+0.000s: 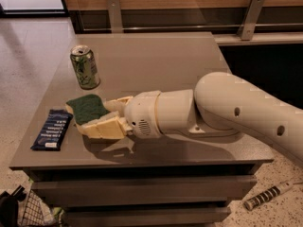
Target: Move sponge near rxbar blueberry
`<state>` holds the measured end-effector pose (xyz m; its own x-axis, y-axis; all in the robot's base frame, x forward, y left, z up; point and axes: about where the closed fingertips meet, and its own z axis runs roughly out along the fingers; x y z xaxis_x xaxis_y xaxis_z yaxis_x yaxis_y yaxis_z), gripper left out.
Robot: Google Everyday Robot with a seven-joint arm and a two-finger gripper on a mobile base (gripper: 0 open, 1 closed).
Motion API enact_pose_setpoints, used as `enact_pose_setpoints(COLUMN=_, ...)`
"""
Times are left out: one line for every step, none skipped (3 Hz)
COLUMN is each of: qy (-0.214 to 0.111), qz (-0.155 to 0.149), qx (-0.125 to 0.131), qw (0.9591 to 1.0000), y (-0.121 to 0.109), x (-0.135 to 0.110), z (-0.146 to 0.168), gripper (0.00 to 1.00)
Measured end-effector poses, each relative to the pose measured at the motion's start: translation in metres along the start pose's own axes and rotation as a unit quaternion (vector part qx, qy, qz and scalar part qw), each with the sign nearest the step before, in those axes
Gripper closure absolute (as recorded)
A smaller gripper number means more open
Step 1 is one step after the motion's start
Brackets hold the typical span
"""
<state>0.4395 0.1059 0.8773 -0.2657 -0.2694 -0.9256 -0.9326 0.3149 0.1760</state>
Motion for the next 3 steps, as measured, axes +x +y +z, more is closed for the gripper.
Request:
enact_pose_setpoints(qy=0.001, qz=-0.003, qx=-0.001, qw=1.0000, y=0.0030, x=-0.0017, z=0.0016, gripper=0.25)
enact_pose_setpoints(qy=0.002, qz=-0.005, qx=-0.002, qw=1.0000, y=0.0048, x=-0.0028, z=0.0025, gripper=0.02)
enact_pose_setpoints(qy=0.003, qz=-0.007, qx=-0.002, qw=1.0000, y=0.0060, x=-0.0035, z=0.0030, gripper=0.00)
